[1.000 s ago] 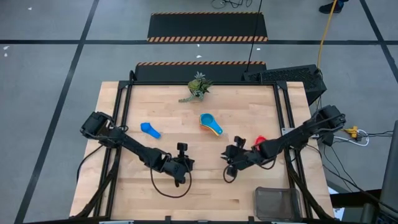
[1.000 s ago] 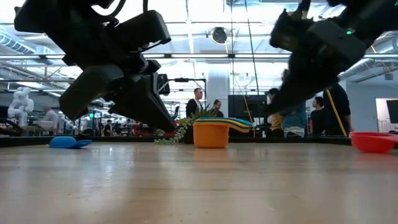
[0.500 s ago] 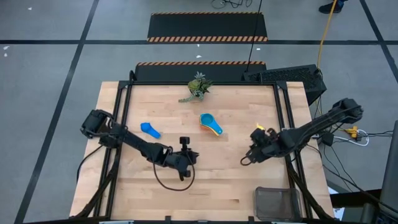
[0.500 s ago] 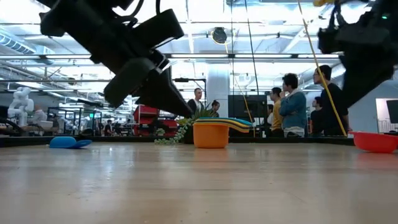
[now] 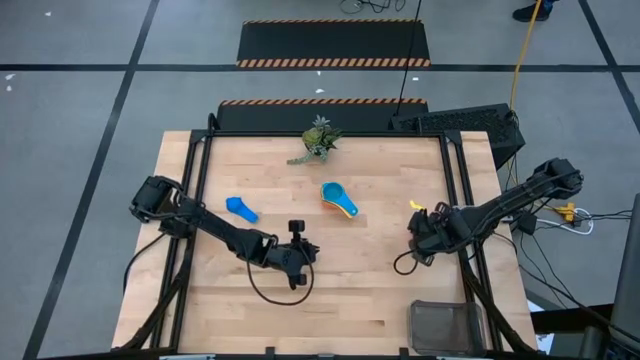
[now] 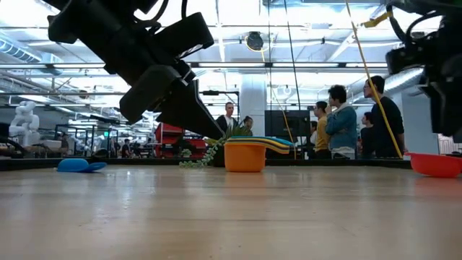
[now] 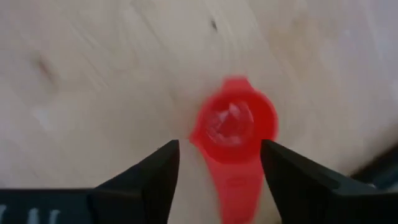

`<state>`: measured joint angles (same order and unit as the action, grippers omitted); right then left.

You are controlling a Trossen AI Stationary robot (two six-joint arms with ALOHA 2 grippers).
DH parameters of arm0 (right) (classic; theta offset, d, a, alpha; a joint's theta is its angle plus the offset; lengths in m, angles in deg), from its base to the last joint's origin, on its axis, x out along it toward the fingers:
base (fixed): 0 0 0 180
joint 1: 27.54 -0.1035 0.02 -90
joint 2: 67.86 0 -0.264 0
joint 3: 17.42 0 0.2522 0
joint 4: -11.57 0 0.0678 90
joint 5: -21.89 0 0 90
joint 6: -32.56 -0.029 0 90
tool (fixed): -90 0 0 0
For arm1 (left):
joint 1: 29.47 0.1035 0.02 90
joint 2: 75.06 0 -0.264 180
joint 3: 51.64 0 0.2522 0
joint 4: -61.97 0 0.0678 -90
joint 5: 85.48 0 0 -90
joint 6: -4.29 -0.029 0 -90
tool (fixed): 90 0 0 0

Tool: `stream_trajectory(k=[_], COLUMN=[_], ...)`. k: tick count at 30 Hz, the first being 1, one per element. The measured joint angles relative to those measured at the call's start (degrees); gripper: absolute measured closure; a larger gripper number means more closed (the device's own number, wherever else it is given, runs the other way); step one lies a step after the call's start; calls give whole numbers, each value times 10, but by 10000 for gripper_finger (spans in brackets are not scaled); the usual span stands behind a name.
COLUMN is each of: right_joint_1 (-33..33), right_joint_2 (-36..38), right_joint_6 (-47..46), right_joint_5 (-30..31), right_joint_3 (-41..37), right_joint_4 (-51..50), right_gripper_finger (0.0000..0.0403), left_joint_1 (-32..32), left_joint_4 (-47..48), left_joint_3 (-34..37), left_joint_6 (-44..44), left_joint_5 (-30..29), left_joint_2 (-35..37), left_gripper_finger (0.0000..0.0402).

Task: Nest measuring cups in basket
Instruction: Stack the red measuring cup on top of the light blue measuring cup

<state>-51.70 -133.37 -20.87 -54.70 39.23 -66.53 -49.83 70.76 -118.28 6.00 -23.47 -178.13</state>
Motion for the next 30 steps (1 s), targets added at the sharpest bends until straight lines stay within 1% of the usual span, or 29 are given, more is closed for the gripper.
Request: stream_trajectory(k=[3,6,10,14,17,23,26,30], right_joint_1=[0,0,0,0,0,1,2,2], right_joint_2=[-1,-1,-2,-8,-11,-17,-34,-75], right_joint_6=[7,7,15,36,38,38,42,51], right_joint_5=[-4,-9,-15,-20,-17,-16,-15,-13], right_joint_3=[0,-1,-21,-55,-65,-66,-66,-66], right_joint_4=[-37,-53,-25,16,33,32,33,33], right_gripper_finger=[154,128,99,81,76,77,79,80], left_joint_1=[0,0,0,0,0,0,0,0], left_joint_4=[0,0,0,1,4,4,4,4], left_joint_3=[0,0,0,0,0,0,0,0], left_joint_6=[1,1,1,2,4,4,4,3], left_joint_5=[0,0,0,5,6,6,6,6], left_joint_2=[0,0,0,0,0,0,0,0], left_gripper_finger=[368,368,368,368,368,368,368,368])
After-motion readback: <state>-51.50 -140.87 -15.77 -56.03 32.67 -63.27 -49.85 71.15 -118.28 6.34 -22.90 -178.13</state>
